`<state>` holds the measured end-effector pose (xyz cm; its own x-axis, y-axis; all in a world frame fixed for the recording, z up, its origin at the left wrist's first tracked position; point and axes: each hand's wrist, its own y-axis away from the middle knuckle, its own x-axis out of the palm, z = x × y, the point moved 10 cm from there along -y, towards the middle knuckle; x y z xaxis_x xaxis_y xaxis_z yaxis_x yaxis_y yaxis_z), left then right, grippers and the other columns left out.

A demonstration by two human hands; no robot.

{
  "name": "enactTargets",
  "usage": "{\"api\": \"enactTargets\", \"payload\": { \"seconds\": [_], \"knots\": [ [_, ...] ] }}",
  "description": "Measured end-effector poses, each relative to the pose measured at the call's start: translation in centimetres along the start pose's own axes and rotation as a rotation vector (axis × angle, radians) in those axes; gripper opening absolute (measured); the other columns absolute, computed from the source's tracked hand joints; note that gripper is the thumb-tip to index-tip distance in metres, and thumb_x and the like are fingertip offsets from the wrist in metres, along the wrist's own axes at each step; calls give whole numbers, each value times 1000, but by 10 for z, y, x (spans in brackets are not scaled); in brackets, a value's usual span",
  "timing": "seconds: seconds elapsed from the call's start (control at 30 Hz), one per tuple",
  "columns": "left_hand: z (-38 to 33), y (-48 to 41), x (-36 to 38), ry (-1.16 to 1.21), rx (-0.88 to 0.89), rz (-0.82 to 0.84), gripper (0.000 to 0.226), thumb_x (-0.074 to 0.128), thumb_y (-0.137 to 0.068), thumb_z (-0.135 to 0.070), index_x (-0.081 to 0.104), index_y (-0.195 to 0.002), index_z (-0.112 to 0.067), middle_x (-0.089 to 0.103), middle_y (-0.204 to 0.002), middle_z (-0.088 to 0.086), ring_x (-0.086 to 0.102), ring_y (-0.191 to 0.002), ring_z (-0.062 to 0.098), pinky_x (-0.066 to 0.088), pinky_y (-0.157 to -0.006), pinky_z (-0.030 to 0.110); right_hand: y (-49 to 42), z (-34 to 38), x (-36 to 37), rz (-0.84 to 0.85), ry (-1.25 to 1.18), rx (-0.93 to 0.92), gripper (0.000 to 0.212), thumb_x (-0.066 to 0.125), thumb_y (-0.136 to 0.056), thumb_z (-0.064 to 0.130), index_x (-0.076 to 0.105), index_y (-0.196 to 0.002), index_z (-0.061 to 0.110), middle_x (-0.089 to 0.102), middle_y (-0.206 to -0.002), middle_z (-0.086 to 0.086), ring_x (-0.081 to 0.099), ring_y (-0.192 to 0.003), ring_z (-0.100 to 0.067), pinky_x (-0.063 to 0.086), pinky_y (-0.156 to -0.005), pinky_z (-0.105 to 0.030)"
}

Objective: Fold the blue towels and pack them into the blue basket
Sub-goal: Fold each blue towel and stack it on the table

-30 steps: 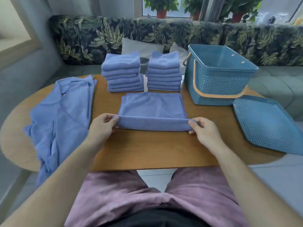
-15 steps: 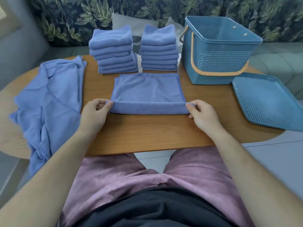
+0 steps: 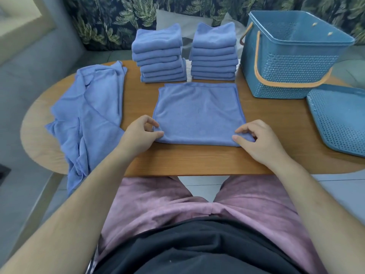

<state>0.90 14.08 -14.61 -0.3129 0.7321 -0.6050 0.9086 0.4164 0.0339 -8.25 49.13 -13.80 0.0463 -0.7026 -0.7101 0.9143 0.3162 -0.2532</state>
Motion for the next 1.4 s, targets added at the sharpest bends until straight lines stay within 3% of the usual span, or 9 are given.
{"api": "enactTargets", "payload": {
  "seconds": [0.27,0.4,0.6,0.73,0.87,1.03,1.13,1.23,1.4],
  "knots": [
    [-6,3,-4,-106,33,-46,17,73,-79,-15,58,-85,-22,46,-66,-5,48,-64,15,38,-60,31,3,-2,0,-14,56,43,14,76,-86,25,74,-99,29,57,-105,6,50,-107,-17,42,-100,-34],
    [-44,13,4,-346,393,-231,15,68,-85,-18,67,-99,-23,56,-106,-7,57,-99,23,42,-84,35,5,28,4,-38,386,-68,39,54,-88,35,68,-124,30,57,-132,8,46,-129,-22,36,-102,-41],
    [-44,12,70,-545,478,174,69,30,-91,-68,48,-148,-34,33,-161,-11,26,-150,9,28,-119,37,12,24,49,369,426,-9,55,31,-106,54,28,-158,38,12,-168,16,3,-155,-6,3,-127,-34],
    [-62,18,50,-543,547,57,49,41,-93,-63,66,-122,-33,68,-109,-16,59,-106,10,50,-87,36,9,39,27,298,414,-17,36,43,-103,48,69,-120,30,61,-135,10,48,-132,-20,38,-108,-34],
    [-70,26,46,-473,621,-37,40,46,-95,-54,68,-117,-29,61,-89,-12,57,-82,8,51,-74,35,10,61,16,144,540,-67,37,55,-97,43,55,-66,23,57,-80,4,56,-89,-25,41,-68,-36],
    [-48,13,85,-632,462,180,77,17,-88,-77,29,-155,-42,11,-168,-9,2,-156,17,4,-125,39,10,63,64,340,416,-147,56,45,-103,51,38,-155,32,24,-167,7,15,-155,-19,17,-123,-37],
    [-49,17,86,-649,471,230,83,14,-83,-81,25,-156,-44,16,-166,-13,6,-155,16,7,-126,39,15,54,77,477,442,-105,64,27,-103,62,15,-161,38,1,-169,13,-5,-156,-12,-3,-126,-33],
    [-67,25,66,-651,601,111,67,32,-87,-77,52,-139,-41,62,-127,-17,54,-122,12,45,-100,35,20,64,61,450,487,-128,57,32,-100,64,42,-150,38,34,-160,13,28,-149,-19,24,-122,-39],
    [-82,31,52,-415,714,-54,32,50,-95,-49,71,-106,-29,59,-87,-18,53,-81,11,49,-76,40,26,85,39,337,484,-178,33,47,-98,57,65,-94,30,57,-93,11,53,-96,-17,46,-81,-36]
  ]
}}
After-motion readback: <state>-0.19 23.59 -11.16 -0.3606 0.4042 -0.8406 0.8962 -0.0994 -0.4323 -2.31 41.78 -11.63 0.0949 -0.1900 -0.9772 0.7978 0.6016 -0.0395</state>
